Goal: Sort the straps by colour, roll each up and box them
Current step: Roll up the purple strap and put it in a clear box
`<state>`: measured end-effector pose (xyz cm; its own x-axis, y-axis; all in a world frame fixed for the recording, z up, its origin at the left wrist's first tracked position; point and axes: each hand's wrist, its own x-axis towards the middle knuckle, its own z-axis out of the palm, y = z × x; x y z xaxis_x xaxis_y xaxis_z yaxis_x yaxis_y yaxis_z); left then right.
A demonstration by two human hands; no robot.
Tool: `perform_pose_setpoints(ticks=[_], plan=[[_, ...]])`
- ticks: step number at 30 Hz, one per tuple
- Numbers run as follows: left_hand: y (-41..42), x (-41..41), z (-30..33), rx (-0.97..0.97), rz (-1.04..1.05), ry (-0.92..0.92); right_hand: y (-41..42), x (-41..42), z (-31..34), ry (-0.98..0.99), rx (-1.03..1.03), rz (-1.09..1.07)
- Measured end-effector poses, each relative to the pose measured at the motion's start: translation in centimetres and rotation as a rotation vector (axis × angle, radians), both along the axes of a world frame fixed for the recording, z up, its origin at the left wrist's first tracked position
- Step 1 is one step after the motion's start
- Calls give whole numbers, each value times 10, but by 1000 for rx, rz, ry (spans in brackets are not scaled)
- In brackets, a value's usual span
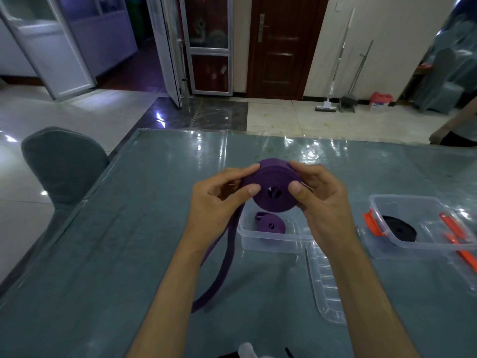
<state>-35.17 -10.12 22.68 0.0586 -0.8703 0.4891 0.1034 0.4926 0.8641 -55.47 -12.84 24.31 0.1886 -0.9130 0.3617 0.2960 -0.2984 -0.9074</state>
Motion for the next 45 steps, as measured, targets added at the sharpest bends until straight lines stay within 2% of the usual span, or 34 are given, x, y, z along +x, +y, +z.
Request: perform_pose_setpoints(ticks=[6,12,19,23,26,30,32,36,41,45], plan=[[0,1,-2,11,36,-30,3,0,-1,36,30,-36],[2,0,-7,42,-2,18,5,-2,-1,43,87,26],[1,-4,-5,40,-12,12,5,-4,-3,105,-57,-86],[3,-5,-5,64,-24,-8,4,-6,-3,139,-45,-68],[4,-6,-4,84,-34,0,3,-7,-3,179,-116,-127],[3,-7,-5,99,8,-6,3,1,-8,148,-156,-167],[3,-5,-6,108,21,11,2,1,-9,156,-140,-109],[5,-1,-7,113,14,50,-1,-10,-2,298,-120,38],[1,3,-4,101,-117,20,-1,-15,0,175,-172,-29],[0,3,-2,85,-47,14,-4,-17,-4,145,-84,-1]])
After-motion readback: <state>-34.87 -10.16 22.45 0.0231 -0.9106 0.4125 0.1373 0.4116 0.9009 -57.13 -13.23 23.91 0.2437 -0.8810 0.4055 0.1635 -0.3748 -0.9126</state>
